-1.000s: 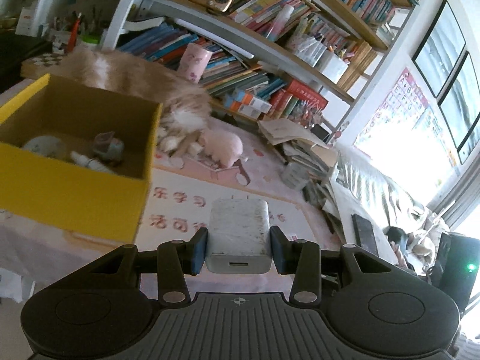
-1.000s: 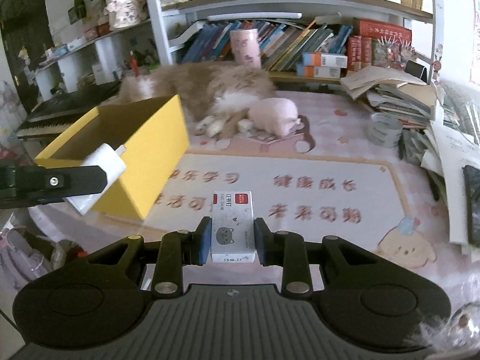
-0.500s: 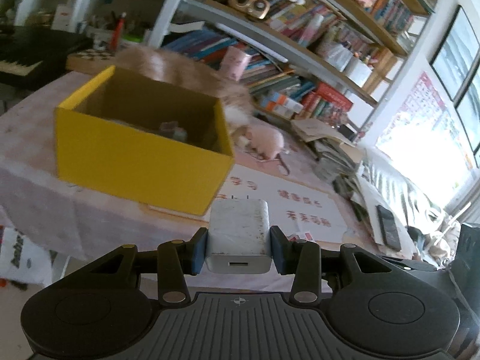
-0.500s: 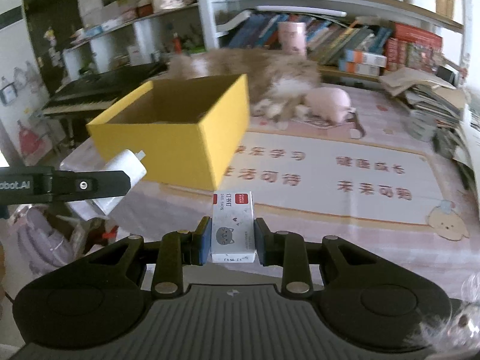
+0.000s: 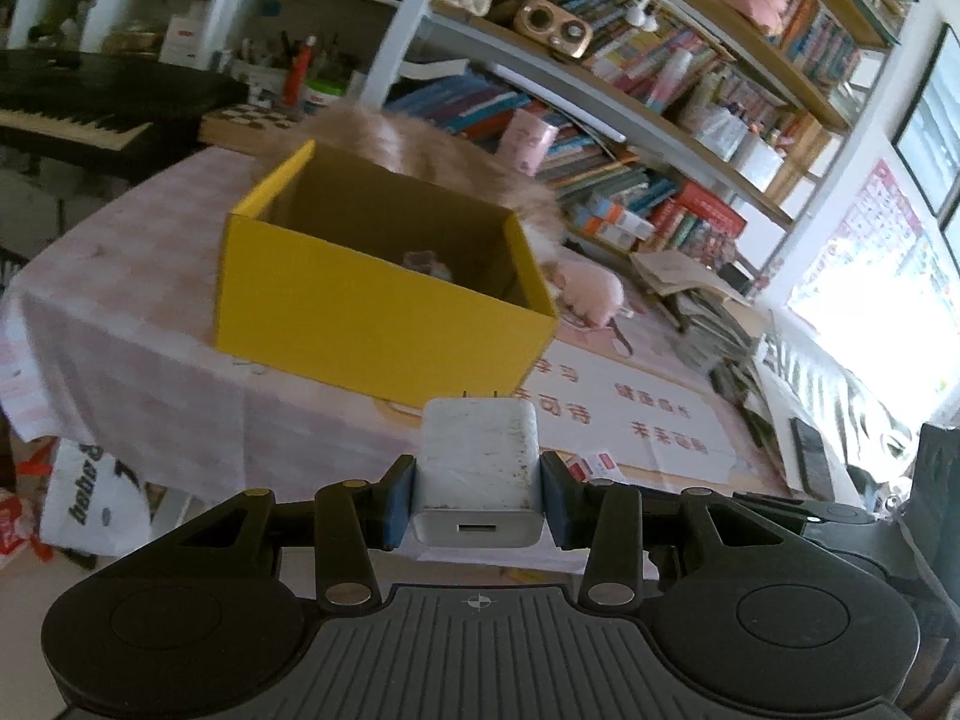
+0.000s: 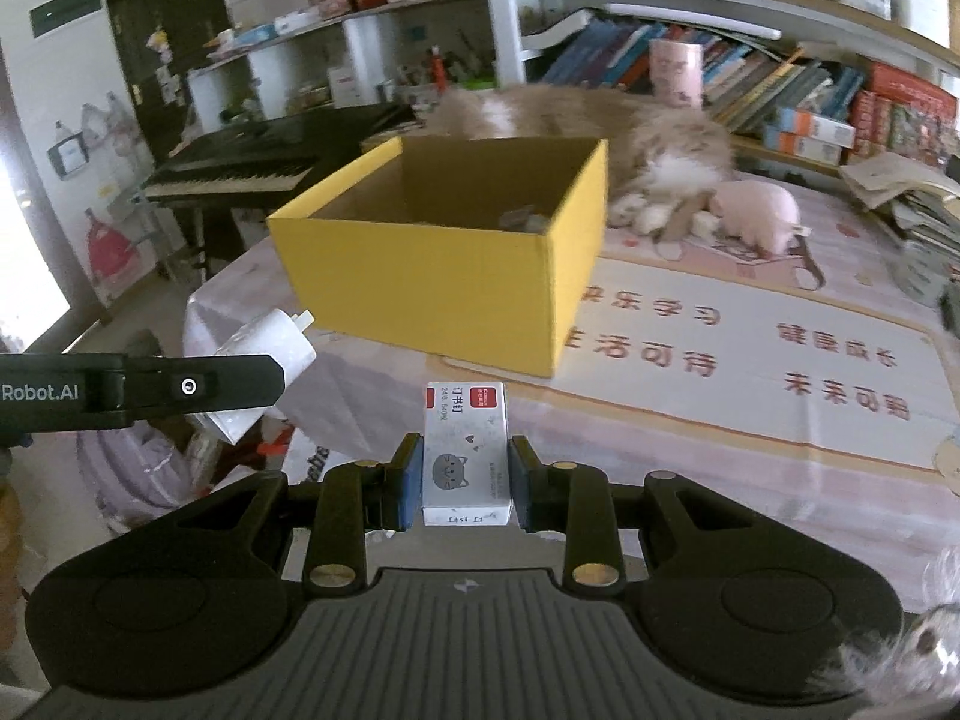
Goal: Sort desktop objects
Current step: 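Lower the white charger and medicine box into the yellow box with both tools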
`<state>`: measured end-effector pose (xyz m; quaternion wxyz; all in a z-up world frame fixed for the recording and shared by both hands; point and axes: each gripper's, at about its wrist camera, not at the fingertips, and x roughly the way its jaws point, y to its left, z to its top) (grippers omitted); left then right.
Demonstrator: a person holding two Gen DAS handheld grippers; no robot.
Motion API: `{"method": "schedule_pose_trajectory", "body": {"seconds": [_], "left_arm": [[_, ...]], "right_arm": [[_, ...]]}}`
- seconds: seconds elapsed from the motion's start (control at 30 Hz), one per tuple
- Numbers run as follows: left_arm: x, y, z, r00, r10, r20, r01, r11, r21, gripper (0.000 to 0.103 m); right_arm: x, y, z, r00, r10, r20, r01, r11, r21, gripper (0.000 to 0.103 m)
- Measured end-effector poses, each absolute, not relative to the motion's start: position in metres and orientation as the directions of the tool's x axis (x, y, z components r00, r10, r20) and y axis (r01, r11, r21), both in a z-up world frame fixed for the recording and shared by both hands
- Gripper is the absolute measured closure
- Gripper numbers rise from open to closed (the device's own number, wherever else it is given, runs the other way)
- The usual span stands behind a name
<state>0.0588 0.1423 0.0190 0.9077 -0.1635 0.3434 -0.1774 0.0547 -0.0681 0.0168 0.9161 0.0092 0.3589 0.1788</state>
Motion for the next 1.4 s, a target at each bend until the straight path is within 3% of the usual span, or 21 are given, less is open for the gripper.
{"method": "schedule_pose_trajectory", "body": {"seconds": [0.37,0.9,1.1,1.4], "left_arm": [[0.066,0.166,0.029,0.757,-0.376,-0.535,0.148,0.895,-0.421,0.061],[0.16,0.162,0.077,0.853,-0.335,-0.401,0.186,0.912,-0.366,0.061],[0.195,0.151,0.068,0.848,-0.308,-0.431,0.164,0.926,-0.341,0.061],[0.238,0.125,0.043,0.815,-0.248,-0.523,0.165,0.966,-0.202,0.061]], "right_arm": [[0.076,-0.043,0.026,0.653,0.394,-0.647,-0.383,0.909,0.168,0.076],[0.184,-0.039,0.085,0.758,0.436,-0.485,-0.441,0.891,0.112,0.076],[0.23,-0.038,0.077,0.734,0.432,-0.524,-0.463,0.883,0.078,0.076],[0.281,-0.029,0.05,0.678,0.432,-0.594,-0.527,0.85,0.016,0.076]]}}
